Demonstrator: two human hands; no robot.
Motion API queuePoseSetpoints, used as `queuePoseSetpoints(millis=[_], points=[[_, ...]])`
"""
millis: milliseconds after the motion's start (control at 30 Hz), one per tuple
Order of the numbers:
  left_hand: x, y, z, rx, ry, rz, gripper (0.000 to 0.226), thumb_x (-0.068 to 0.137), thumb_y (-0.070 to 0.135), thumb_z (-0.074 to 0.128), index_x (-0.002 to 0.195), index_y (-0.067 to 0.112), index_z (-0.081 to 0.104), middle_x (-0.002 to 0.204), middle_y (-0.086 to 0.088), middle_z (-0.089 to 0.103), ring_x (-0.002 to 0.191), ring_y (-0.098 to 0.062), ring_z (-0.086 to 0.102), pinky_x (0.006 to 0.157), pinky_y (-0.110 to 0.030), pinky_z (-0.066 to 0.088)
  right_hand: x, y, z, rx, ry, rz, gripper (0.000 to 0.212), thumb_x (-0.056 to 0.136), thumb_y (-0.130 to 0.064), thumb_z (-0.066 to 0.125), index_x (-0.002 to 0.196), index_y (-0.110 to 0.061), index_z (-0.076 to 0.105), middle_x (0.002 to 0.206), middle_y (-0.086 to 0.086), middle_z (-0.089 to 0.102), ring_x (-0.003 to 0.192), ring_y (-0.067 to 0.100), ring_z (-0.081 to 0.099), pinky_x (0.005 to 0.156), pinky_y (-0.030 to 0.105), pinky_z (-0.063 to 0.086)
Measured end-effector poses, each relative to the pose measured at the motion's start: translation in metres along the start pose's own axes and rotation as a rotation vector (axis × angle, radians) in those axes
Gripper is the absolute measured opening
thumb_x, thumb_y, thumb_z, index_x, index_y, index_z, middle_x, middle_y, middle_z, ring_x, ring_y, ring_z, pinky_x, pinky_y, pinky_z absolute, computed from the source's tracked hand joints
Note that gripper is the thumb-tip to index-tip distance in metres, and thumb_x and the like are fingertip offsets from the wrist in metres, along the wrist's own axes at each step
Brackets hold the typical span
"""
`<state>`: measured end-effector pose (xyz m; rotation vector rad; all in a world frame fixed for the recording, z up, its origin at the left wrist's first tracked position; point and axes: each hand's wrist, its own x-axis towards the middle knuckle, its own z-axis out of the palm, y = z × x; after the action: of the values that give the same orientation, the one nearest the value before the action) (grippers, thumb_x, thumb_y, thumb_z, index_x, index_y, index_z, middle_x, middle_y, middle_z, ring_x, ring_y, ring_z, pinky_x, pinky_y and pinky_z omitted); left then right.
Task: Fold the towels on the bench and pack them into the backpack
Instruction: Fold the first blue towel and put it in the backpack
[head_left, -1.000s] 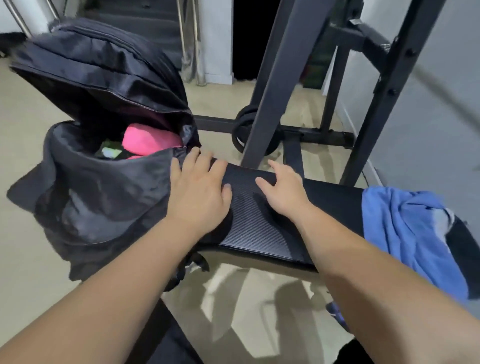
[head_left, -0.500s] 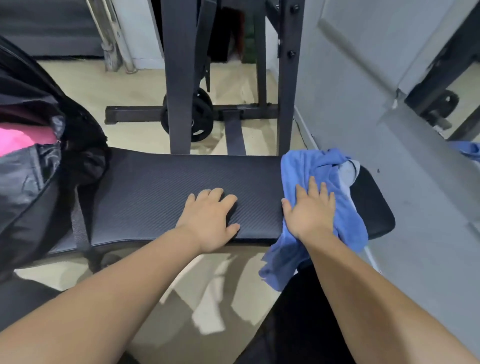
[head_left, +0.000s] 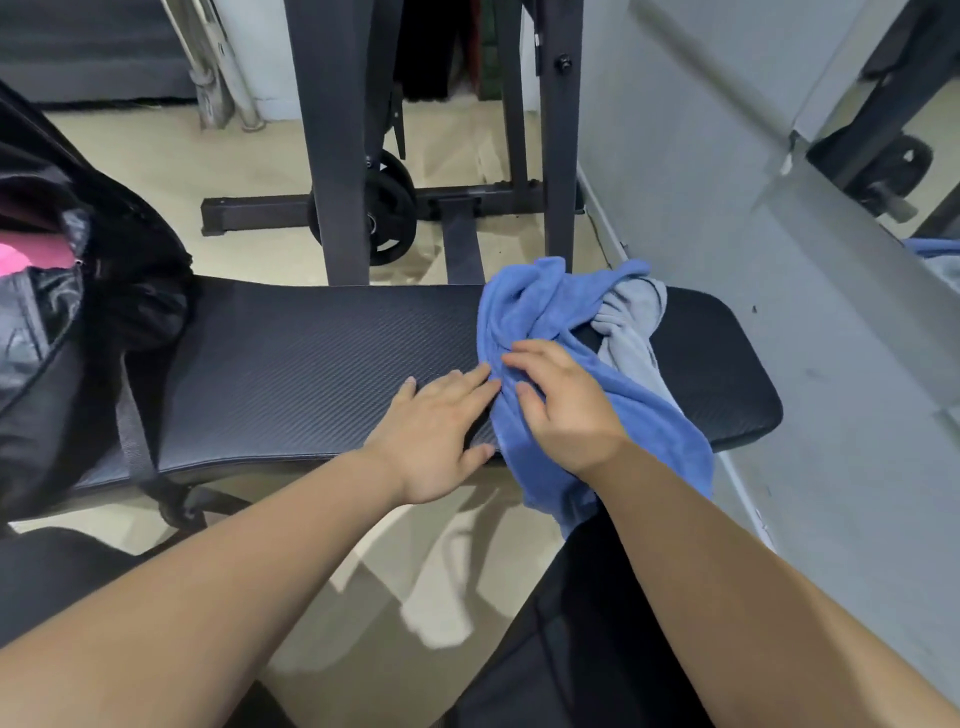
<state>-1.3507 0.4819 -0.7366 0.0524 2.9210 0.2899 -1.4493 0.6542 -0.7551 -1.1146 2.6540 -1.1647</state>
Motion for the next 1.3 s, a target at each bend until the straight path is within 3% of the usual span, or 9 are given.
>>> queuePoseSetpoints(millis=[133,267,400,533,700,933,1100,1200,1300], points=[[0.007,0.008,0.011,0.095,-0.044,0.062,0.059,0.099,0.049,0.047,0.152,0.03,0.031,0.167,0.005,0.013,0.154,-0.022,0.012,0.12,-0.06,0.014,0.0,0.014,-0.005,-0.215,-0.014,0.19,0.039,0.096,-0.018,0.058,0.135,-0.018,0.063,0.155,0.008,0.043,0.139,0.027,0.043,0.113,0.044,0.038],[0.013,0.007,0.016,0.108,0.124,0.112,0.03,0.094,0.041,0.054,0.12,0.025,0.056,0.133,0.003,0.05,0.131,-0.023,0.043,0.113,-0.053,0.026,0.001,0.019,-0.012,-0.343,-0.061,0.335,0.049,0.106,-0.038,0.041,0.15,-0.019,0.047,0.164,0.005,0.03,0.153,0.026,0.022,0.124,0.042,0.016],[0.008,-0.003,0.022,0.163,0.258,0.204,0.017,0.09,0.034,0.05,0.092,0.023,0.063,0.096,0.0,0.056,0.089,-0.03,0.054,0.082,-0.042,0.04,0.0,0.021,-0.018,-0.37,-0.052,0.371,0.053,0.107,-0.043,0.031,0.156,-0.023,0.037,0.165,0.001,0.028,0.155,0.025,0.015,0.126,0.043,0.008],[-0.007,-0.019,0.02,0.263,0.359,0.137,0.02,0.086,0.032,0.04,0.079,0.023,0.057,0.084,0.001,0.055,0.078,-0.029,0.053,0.07,-0.039,0.039,0.0,0.029,-0.023,-0.492,-0.126,0.366,0.051,0.107,-0.043,0.03,0.157,-0.03,0.032,0.168,0.0,0.018,0.156,0.023,0.008,0.126,0.045,0.0],[-0.034,-0.059,0.011,0.336,0.334,-0.118,0.006,0.085,0.019,0.061,0.08,0.022,0.058,0.084,-0.001,0.058,0.082,-0.03,0.056,0.07,-0.039,0.037,0.004,0.035,-0.026,-0.602,-0.225,0.36,0.054,0.106,-0.046,0.026,0.159,-0.034,0.025,0.17,-0.002,0.008,0.156,0.022,0.0,0.123,0.052,-0.005],[-0.067,-0.094,-0.008,0.292,0.251,-0.422,0.013,0.089,0.023,0.055,0.087,0.026,0.043,0.094,0.002,0.06,0.094,-0.028,0.053,0.074,-0.038,0.033,0.009,0.034,-0.028,-0.597,-0.192,0.41,0.049,0.104,-0.052,0.032,0.152,-0.042,0.033,0.168,0.001,0.019,0.156,0.022,0.004,0.122,0.056,-0.005],[-0.074,-0.08,-0.028,0.241,0.102,-0.445,0.016,0.085,0.037,0.055,0.079,0.022,0.051,0.082,0.006,0.059,0.087,-0.023,0.051,0.073,-0.034,0.035,0.013,0.015,-0.019,-0.574,-0.029,0.334,0.033,0.095,-0.037,0.057,0.125,-0.025,0.057,0.132,-0.002,0.061,0.152,0.025,0.022,0.122,0.056,0.004],[-0.073,-0.063,-0.048,0.098,-0.003,-0.421,0.032,0.078,0.055,0.054,0.078,0.023,0.059,0.076,0.006,0.06,0.079,-0.02,0.056,0.066,-0.032,0.039,0.014,0.001,-0.006,-0.665,-0.102,0.206,0.028,0.094,-0.032,0.059,0.12,-0.021,0.065,0.132,-0.003,0.061,0.153,0.025,0.021,0.122,0.056,0.005],[-0.064,-0.049,-0.056,0.052,0.114,-0.317,0.047,0.072,0.064,0.048,0.099,0.026,0.058,0.088,0.005,0.062,0.089,-0.025,0.057,0.071,-0.036,0.044,0.012,-0.004,0.002,-0.736,-0.106,0.181,0.032,0.093,-0.03,0.06,0.121,-0.017,0.066,0.139,0.001,0.055,0.15,0.028,0.025,0.119,0.055,0.014]])
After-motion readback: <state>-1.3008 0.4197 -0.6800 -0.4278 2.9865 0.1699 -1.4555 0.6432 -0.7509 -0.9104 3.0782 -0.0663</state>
